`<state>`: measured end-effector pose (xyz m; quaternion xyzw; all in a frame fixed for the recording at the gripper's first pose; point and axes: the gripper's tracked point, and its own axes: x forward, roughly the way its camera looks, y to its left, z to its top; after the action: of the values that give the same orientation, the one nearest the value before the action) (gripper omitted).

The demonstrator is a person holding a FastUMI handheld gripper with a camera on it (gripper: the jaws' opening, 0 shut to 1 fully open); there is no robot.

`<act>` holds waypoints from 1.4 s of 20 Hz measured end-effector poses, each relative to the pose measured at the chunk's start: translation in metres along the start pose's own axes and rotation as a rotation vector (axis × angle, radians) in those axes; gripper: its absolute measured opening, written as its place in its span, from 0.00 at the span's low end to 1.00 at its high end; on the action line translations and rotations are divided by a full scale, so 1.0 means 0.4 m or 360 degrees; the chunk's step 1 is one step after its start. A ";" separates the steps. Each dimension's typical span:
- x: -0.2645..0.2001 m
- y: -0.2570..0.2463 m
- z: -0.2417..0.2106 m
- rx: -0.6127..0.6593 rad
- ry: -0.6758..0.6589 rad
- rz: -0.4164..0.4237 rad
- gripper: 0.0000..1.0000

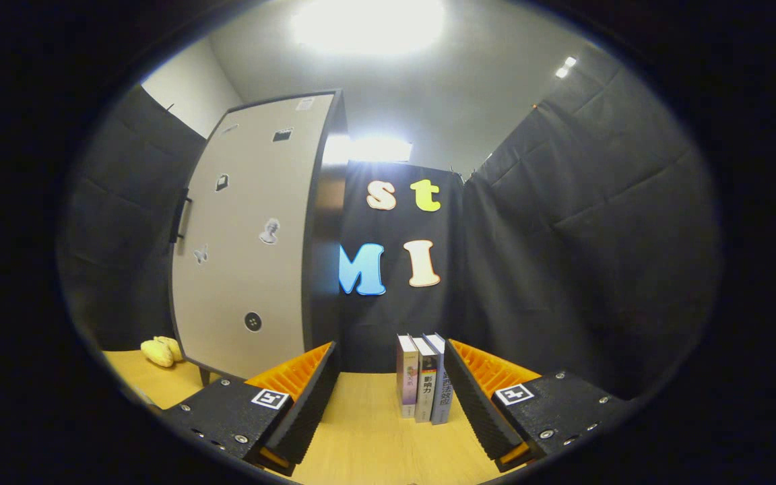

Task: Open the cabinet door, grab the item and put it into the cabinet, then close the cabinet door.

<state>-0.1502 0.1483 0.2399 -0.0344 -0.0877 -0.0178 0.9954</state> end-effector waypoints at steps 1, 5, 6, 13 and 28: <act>-0.035 0.045 0.031 0.0012 -0.0006 0.0021 0.95; -0.138 0.211 0.129 0.0022 -0.0046 0.0036 0.95; -0.155 0.259 0.132 0.0039 -0.0028 0.0046 0.95; -0.284 0.547 0.145 0.0108 0.0046 0.0184 0.95; -0.276 0.714 0.097 0.0134 0.0134 0.0251 0.95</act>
<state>-0.2539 0.4390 0.2399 0.0016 -0.0436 0.0627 0.9971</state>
